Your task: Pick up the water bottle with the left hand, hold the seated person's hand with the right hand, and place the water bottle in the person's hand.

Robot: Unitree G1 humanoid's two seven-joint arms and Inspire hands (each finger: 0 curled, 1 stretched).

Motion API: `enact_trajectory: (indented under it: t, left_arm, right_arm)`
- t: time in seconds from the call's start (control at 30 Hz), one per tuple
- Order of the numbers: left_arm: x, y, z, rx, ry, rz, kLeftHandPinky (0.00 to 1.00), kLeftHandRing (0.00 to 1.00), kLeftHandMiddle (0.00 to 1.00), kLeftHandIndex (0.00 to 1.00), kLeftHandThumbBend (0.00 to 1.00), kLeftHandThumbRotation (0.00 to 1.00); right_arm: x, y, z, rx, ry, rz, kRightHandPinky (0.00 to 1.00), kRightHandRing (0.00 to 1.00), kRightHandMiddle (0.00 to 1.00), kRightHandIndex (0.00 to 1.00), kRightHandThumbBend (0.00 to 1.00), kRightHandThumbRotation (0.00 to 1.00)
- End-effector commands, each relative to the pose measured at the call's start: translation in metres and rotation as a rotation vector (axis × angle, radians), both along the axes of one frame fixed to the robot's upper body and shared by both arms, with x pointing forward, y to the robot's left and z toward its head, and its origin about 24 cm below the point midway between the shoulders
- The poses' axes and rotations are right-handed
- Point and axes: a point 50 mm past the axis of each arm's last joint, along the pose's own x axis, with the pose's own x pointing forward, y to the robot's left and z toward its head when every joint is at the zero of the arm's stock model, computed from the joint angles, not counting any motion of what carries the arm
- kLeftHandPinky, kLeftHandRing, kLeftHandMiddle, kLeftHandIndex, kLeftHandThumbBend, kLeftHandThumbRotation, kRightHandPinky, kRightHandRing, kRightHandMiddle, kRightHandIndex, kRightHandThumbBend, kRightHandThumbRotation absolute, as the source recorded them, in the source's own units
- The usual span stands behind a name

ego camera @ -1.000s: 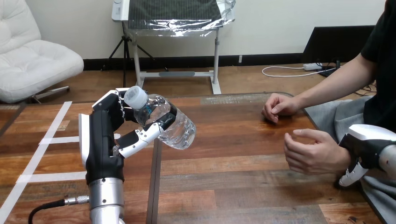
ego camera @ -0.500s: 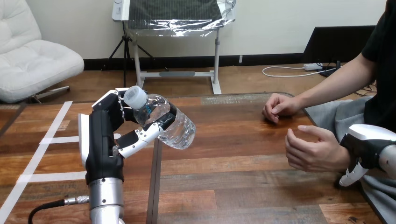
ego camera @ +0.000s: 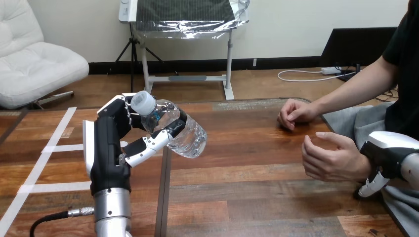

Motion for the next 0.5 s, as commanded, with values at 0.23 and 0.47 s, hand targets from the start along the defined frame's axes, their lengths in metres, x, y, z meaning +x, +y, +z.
enact_trajectory:
  t: [0.23,0.47]
  left_arm:
    - [0.0170,-0.0083,0.0269,0.004,-0.126,-0.030,0.41,0.41,0.44,0.49,0.63,0.00]
    - [0.0180,-0.0100,0.0285,0.010,-0.129,-0.032,0.41,0.41,0.44,0.49,0.64,0.00]
  right_arm:
    - [0.0058,0.0090,0.0013,0.040,-0.024,0.009,0.30,0.41,0.50,0.44,0.65,0.00]
    - [0.0061,0.0082,0.0042,0.048,-0.044,0.015,0.25,0.35,0.46,0.44,0.65,0.00]
